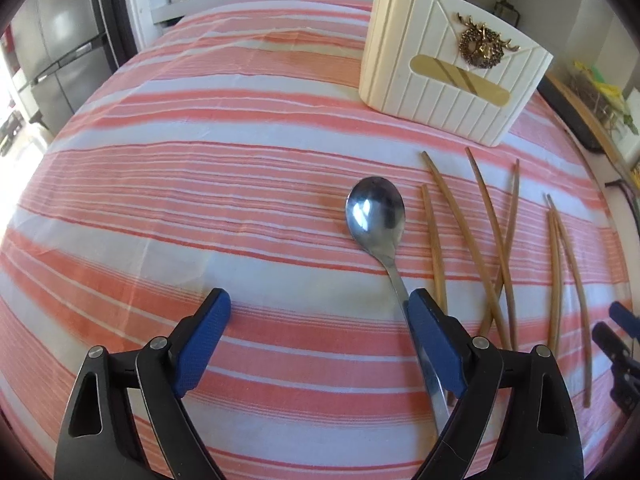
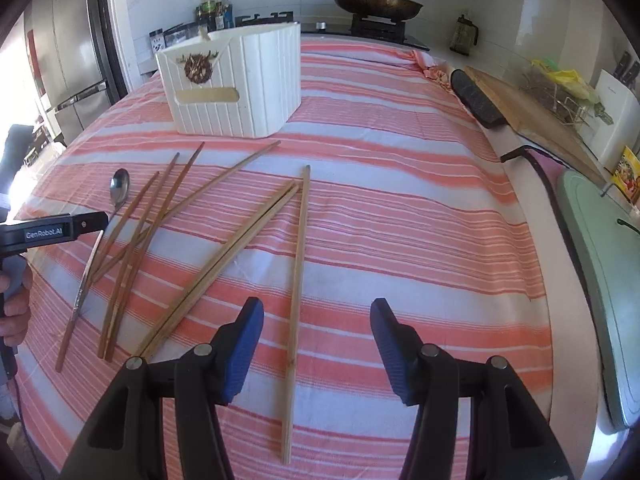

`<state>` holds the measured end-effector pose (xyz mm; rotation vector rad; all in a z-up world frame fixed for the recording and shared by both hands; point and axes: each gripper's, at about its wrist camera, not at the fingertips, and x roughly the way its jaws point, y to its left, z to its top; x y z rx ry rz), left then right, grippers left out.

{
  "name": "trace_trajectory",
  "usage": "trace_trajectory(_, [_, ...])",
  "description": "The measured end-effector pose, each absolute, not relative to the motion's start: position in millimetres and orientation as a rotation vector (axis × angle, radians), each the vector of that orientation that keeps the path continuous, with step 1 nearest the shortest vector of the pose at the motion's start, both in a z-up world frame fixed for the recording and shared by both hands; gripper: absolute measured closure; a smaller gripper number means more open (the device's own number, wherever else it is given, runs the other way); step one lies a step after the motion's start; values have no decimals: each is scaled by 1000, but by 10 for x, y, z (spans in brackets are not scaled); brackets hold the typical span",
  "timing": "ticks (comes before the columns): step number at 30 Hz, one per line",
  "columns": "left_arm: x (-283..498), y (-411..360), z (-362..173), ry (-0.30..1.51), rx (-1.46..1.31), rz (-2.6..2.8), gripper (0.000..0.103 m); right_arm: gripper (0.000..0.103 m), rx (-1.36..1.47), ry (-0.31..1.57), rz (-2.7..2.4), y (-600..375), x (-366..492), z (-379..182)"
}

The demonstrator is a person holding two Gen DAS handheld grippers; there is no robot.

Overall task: Organize utensils
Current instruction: 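Grasp another chopstick with the right tool while the left tool grasps the second spoon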

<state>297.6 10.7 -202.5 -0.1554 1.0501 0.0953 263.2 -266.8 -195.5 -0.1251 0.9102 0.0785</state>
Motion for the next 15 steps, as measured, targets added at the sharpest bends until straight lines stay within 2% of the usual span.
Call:
trace_trajectory(1, [2957, 114, -2018, 1052, -143, 84, 12, 47, -138, 926, 81, -2647, 2682, -2006])
trace_trajectory(2, [2933, 128, -2011, 1054, -127, 74, 16, 52, -149, 938, 85, -2625, 2721, -2058])
trace_trajectory(3, [2909, 142, -2006, 1061, -107, 69, 21, 67, -159, 951, 93, -2603, 2753, -2109])
trace_trajectory(4, [2891, 160, -2013, 1071, -85, 64, 29, 69, -160, 948, 103, -2594, 2762, -2131])
trace_trajectory(5, [2864, 187, -2004, 1065, -66, 53, 31, 83, -154, 938, 100, -2595, 2756, -2120])
trace_trajectory(6, [2842, 219, -1999, 1063, -56, 41, 34, 91, -150, 945, 94, -2608, 2754, -2119])
trace_trajectory(8, [2805, 287, -1988, 1060, -53, 23, 45, 94, -137, 951, 73, -2643, 2733, -2110])
trace_trajectory(11, [2779, 395, -1970, 1064, -81, 23, 46, 94, -132, 957, 41, -2713, 2668, -2102])
trace_trajectory(12, [2772, 447, -1959, 1062, -130, 20, 42, 94, -128, 960, 35, -2738, 2648, -2101])
trace_trajectory(13, [2774, 487, -1950, 1060, -189, 10, 31, 94, -122, 962, 34, -2764, 2635, -2102])
trace_trajectory(14, [2793, 502, -1944, 1054, -239, 3, 24, 94, -120, 965, 33, -2779, 2617, -2102])
trace_trajectory(15, [2812, 493, -1936, 1048, -276, 2, 24, 94, -123, 964, 30, -2786, 2608, -2107])
